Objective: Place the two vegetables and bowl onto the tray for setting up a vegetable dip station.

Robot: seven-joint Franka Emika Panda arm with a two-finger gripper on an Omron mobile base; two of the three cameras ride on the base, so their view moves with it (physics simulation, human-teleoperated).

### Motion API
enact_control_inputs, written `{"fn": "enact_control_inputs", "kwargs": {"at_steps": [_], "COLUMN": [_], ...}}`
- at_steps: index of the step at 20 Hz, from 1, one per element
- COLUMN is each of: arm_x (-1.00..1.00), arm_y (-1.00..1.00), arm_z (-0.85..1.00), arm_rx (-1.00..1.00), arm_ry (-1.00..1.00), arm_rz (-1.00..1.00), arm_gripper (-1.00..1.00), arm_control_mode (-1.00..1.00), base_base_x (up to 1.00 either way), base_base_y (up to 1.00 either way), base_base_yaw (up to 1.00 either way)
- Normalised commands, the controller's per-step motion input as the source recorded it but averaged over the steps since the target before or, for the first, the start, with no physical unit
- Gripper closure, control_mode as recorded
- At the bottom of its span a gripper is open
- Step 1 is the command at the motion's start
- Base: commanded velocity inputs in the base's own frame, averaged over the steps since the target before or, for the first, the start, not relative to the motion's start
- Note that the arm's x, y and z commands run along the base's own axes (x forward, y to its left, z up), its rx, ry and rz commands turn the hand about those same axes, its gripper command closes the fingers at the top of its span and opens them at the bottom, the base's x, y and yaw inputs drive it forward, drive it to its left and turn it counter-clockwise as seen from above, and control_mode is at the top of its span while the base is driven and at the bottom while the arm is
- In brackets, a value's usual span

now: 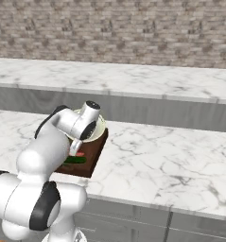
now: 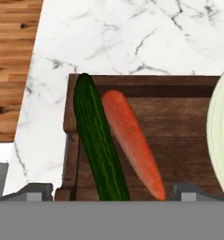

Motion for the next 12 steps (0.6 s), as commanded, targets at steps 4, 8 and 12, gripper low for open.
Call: {"fn": "enact_control_inputs", "kwargs": {"at_steps": [4, 8, 12], "arm_x": [-0.21, -0.25, -0.26], "arm_y": [0.01, 0.02, 0.00], "arm_z": [0.34, 0.29, 0.27], "arm_rx": [0.00, -0.01, 0.00], "arm_ry": [0.00, 0.00, 0.00], "arm_rz": [-0.23, -0.32, -0.33], "arm_gripper": [-1.00, -1.00, -1.00], "arm_control_mode": [-1.00, -1.00, -1.00], "base_base_x": [0.00, 0.00, 0.00], "base_base_y": [0.00, 0.00, 0.00], "base_base_yaw": [0.00, 0.00, 0.00]}}
